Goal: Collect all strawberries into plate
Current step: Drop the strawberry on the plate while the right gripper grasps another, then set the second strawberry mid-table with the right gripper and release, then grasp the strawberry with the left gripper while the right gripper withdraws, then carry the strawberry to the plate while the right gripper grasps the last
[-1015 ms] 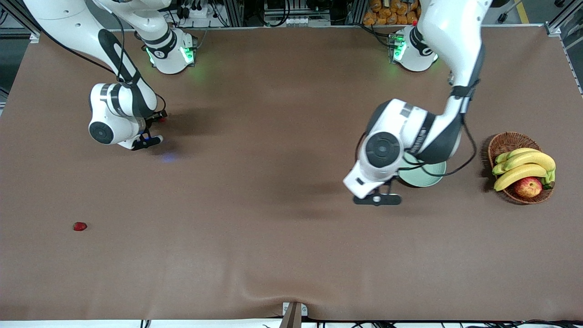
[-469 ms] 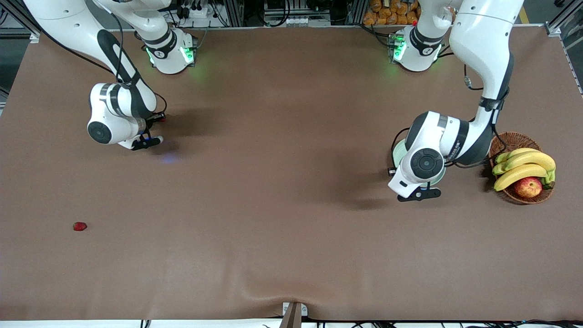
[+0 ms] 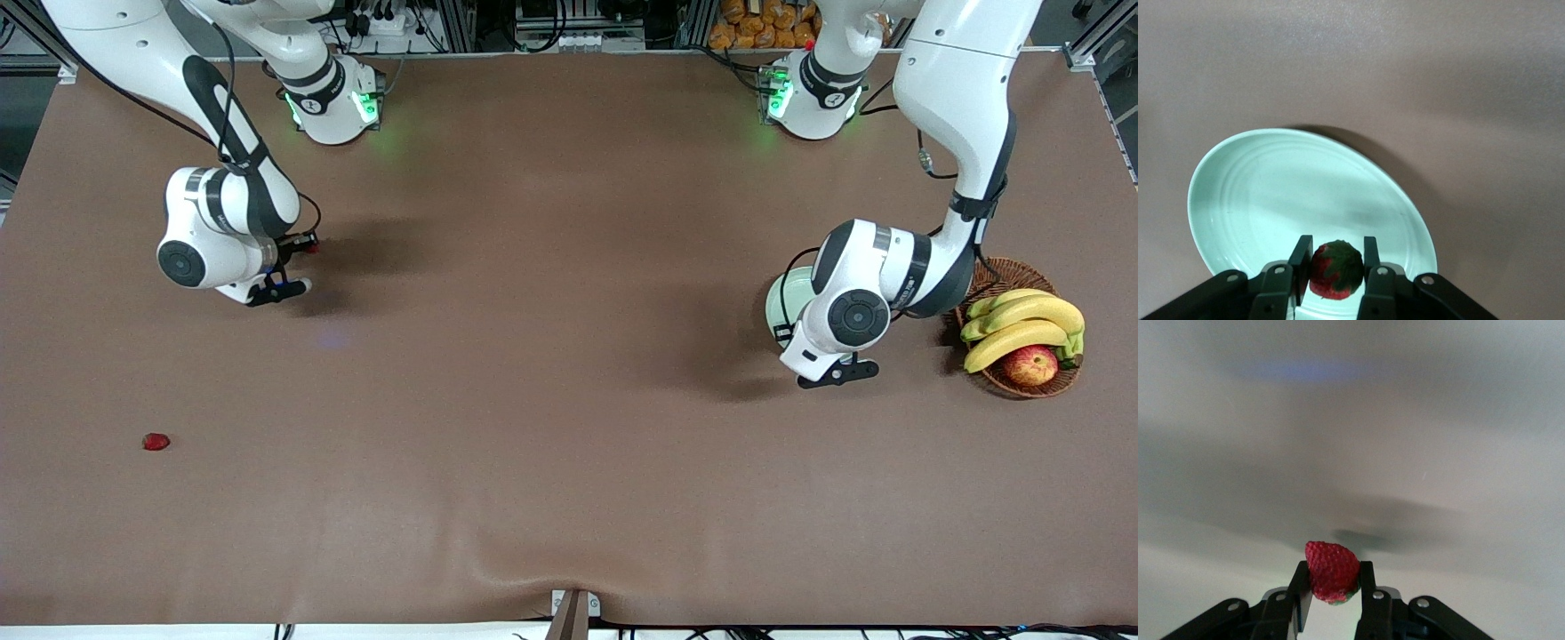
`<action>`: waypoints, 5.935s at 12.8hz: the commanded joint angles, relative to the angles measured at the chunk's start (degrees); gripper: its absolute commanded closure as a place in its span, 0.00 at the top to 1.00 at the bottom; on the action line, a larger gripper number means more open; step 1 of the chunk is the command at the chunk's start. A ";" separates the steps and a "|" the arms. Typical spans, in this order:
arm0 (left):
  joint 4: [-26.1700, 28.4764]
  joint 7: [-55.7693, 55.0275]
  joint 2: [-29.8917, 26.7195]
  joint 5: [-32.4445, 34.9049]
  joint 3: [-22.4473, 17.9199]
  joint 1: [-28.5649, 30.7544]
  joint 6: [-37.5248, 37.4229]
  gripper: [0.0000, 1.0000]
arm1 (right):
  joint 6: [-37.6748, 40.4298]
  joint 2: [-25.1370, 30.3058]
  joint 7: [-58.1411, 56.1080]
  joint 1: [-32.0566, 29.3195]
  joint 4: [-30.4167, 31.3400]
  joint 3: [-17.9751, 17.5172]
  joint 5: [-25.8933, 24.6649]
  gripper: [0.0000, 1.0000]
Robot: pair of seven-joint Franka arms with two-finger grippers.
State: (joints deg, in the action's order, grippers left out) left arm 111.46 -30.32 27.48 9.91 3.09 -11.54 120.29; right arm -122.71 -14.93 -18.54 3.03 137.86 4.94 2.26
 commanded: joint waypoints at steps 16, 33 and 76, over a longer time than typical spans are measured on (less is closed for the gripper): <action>-18.29 -17.74 -0.87 -2.26 8.95 -4.89 -4.11 1.00 | -8.91 -24.86 7.73 31.15 -53.66 -0.54 8.46 0.05; -21.27 -51.37 9.41 -3.58 8.95 -11.12 9.50 1.00 | -8.29 -23.67 7.39 27.50 -53.14 -0.10 10.31 1.00; -30.00 -61.30 8.49 -2.96 6.93 -15.01 9.38 0.00 | -26.27 -35.07 -72.77 -17.09 -53.66 -0.45 -6.74 0.81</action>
State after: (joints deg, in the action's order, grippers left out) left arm 77.03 -96.21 41.46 6.87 9.65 -28.60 134.69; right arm -146.29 -48.96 -85.78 -13.63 84.69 4.70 -4.64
